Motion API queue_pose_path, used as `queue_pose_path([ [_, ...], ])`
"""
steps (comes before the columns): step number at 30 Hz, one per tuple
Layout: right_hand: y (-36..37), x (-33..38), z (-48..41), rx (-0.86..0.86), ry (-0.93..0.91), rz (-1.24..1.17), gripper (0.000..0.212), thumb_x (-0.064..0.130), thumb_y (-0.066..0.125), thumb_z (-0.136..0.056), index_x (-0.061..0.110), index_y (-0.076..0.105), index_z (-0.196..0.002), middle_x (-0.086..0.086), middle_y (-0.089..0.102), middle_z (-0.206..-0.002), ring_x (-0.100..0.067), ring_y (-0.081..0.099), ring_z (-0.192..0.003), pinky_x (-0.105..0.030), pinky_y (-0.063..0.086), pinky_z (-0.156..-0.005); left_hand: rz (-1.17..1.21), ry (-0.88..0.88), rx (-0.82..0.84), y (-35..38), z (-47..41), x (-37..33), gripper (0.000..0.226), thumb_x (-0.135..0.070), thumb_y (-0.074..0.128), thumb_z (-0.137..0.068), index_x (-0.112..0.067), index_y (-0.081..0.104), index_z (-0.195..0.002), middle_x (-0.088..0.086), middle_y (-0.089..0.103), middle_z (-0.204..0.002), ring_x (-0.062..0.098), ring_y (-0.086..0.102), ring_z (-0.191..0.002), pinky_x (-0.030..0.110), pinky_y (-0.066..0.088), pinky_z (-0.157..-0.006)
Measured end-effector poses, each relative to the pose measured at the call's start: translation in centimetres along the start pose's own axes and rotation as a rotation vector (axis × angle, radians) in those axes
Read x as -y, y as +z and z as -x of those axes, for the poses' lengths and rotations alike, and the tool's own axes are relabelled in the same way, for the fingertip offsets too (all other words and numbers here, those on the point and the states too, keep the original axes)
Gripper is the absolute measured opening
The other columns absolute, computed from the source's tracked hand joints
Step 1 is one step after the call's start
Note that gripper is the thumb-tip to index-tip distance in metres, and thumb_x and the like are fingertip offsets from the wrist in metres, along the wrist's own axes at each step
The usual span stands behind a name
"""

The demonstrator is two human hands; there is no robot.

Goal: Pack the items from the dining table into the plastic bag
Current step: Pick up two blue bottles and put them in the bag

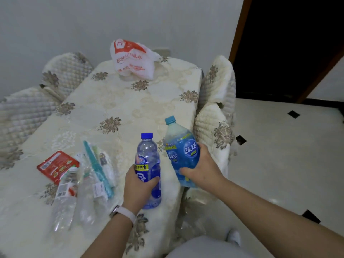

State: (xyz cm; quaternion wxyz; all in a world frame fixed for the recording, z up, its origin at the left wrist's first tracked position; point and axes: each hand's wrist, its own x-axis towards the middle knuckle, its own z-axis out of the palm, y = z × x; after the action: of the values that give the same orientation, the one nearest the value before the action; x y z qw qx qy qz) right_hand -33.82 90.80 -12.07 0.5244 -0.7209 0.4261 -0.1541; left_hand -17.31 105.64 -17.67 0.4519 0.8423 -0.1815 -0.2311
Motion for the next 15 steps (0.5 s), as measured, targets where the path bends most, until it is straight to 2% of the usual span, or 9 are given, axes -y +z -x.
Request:
queue_pose_path([
  [4, -5.5, -0.2, -0.8, 0.017, -0.068, -0.037, 0.074, 0.026, 0.08, -0.062, 0.05, 0.029, -0.11, 0.025, 0.058, -0.103, 0.005, 0.061, -0.091, -0.025, 0.053, -0.079, 0.003, 0.035, -0.057, 3.0, 1.9, -4.3, 0.052, -0.008, 0.087, -0.061, -0.03, 0.056, -0.096, -0.006, 0.07, -0.09, 0.006, 0.068, -0.074, 0.025, 0.054, -0.062],
  [8, -11.4, -1.7, -1.5, 0.011, -0.104, -0.115, 0.078, 0.025, 0.083, -0.062, 0.046, 0.031, -0.116, 0.021, 0.056, -0.108, 0.0, 0.061, -0.096, -0.027, 0.053, -0.082, 0.018, 0.081, -0.104, 6.8, 3.8, -8.4, 0.053, -0.005, 0.087, -0.062, -0.032, 0.055, -0.095, -0.012, 0.068, -0.09, 0.002, 0.068, -0.072, 0.02, 0.049, -0.061],
  [12, -17.6, -3.5, -2.0, -0.008, -0.143, -0.116, 0.079, 0.034, 0.083, -0.06, 0.05, 0.031, -0.117, 0.02, 0.059, -0.113, -0.002, 0.061, -0.099, -0.026, 0.05, -0.084, 0.042, 0.138, -0.102, 11.1, 5.2, -12.9, 0.059, -0.008, 0.087, -0.064, -0.027, 0.052, -0.108, -0.01, 0.067, -0.096, 0.003, 0.066, -0.078, 0.019, 0.05, -0.063],
  [15, -21.7, -5.1, -2.0, -0.039, -0.143, -0.115, 0.076, 0.034, 0.083, -0.062, 0.051, 0.031, -0.114, 0.019, 0.059, -0.114, 0.001, 0.062, -0.098, -0.028, 0.052, -0.086, 0.032, 0.203, -0.08, 14.3, 5.7, -16.1, 0.058, -0.01, 0.088, -0.063, -0.031, 0.053, -0.104, -0.008, 0.068, -0.096, 0.001, 0.067, -0.076, 0.022, 0.052, -0.065],
])
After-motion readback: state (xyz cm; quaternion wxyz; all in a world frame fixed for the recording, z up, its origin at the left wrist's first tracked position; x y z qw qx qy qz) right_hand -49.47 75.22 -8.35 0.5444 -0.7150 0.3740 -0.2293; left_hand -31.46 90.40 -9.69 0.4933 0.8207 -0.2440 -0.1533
